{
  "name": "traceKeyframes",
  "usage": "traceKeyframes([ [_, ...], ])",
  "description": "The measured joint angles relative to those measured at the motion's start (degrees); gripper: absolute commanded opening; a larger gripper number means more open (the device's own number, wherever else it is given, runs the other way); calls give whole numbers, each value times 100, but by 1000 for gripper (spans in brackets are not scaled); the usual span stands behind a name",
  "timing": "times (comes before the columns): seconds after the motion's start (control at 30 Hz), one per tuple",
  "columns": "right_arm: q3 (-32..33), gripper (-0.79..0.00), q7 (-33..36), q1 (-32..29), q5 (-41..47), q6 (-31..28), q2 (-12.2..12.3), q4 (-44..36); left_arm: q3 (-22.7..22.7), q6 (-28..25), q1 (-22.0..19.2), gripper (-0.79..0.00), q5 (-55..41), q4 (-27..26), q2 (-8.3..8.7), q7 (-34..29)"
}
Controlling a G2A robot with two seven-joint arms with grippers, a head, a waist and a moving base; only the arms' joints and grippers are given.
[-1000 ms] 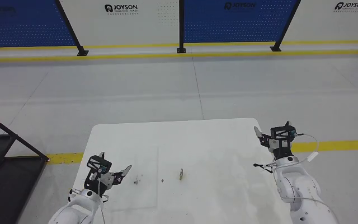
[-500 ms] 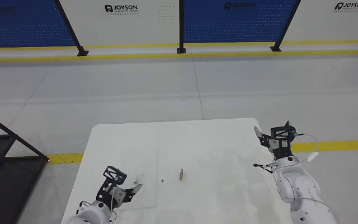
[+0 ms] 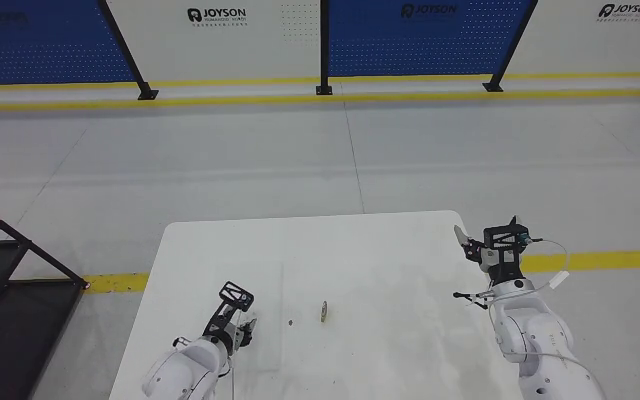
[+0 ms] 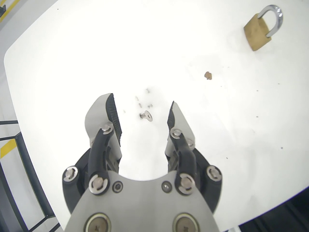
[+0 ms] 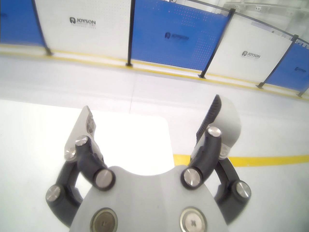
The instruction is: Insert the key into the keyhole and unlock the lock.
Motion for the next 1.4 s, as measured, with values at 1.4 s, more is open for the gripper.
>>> traceKeyframes([
  [1.4,0,0,0,0,0,0,0,0,603,416,-465,-582,473,756,-90,-341],
])
